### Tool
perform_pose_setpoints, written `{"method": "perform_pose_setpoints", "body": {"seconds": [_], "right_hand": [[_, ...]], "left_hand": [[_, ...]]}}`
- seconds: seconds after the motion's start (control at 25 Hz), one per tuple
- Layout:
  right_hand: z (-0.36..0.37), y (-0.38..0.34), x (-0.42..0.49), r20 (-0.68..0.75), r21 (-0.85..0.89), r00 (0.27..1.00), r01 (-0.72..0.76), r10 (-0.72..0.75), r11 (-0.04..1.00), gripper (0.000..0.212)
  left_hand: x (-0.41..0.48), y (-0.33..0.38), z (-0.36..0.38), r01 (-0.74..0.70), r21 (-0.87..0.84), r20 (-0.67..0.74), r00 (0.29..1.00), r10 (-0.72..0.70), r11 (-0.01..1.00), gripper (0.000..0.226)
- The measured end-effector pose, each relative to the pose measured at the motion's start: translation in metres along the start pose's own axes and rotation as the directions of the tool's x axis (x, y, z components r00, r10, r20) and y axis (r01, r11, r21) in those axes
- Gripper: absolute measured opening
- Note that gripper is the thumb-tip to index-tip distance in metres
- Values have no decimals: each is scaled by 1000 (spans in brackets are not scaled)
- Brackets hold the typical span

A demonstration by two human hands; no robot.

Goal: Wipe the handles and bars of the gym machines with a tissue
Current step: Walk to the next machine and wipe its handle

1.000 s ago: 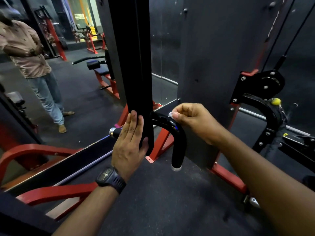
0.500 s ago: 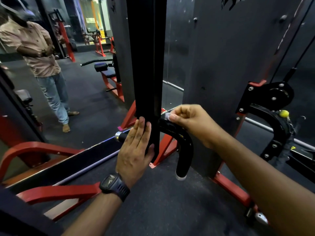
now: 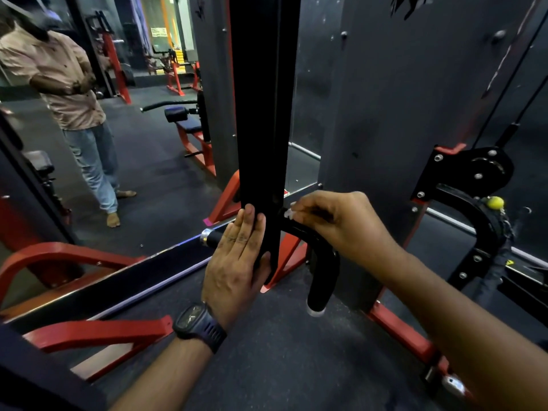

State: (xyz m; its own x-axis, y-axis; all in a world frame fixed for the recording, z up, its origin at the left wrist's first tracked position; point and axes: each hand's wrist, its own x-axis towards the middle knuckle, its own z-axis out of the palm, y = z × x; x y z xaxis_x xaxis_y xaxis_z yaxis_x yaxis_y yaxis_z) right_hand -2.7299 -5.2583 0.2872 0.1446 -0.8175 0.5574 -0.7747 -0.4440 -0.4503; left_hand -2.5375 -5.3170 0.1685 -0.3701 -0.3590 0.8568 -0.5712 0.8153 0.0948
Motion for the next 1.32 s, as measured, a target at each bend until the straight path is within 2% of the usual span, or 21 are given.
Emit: {"method": "perform_pose_setpoints", "body": {"seconds": [0.04,0.12,0.24,0.36,0.52,0.6,0.68,0.84,1.0,1.12,1.32], "right_hand": [[2,1,-7,-10,-121,992,122,-124,985,13],[8,3,-23,32,-348,945,315,-324,883,22],[18,5,-47,76,-513,866,460,-495,725,21],[22,3,-44,120,-590,820,512,-560,624,23],[20,8,-51,251,-736,792,530,-557,422,25],[17,10,-50,261,-758,780,531,-569,379,23],[15,12,-49,211,-768,801,491,-561,412,21],[16,17,-58,91,-725,858,405,-505,558,18],[27,27,-72,75,-740,891,351,-449,574,22],[30,33,-80,6,-691,915,295,-404,660,23],[41,39,-92,-21,-661,940,241,-339,710,23]], "left_hand": [[0,0,1,2,2,-5,1000,-2,1000,69],[-1,2,4,2,-2,-22,1000,-2,1000,67],[-1,-1,9,-20,20,-40,999,21,1000,65],[1,-2,15,-24,25,-74,997,26,999,62],[1,-5,21,-49,71,-95,994,56,996,60],[4,-5,26,-52,84,-104,993,60,995,62],[4,-4,31,-48,82,-111,992,57,995,62],[5,-8,36,-46,105,-105,993,57,993,66],[9,-8,41,-40,59,-101,994,46,997,66],[11,-7,45,-38,42,-104,994,42,998,64],[14,-10,47,-44,11,-84,995,44,999,67]]}}
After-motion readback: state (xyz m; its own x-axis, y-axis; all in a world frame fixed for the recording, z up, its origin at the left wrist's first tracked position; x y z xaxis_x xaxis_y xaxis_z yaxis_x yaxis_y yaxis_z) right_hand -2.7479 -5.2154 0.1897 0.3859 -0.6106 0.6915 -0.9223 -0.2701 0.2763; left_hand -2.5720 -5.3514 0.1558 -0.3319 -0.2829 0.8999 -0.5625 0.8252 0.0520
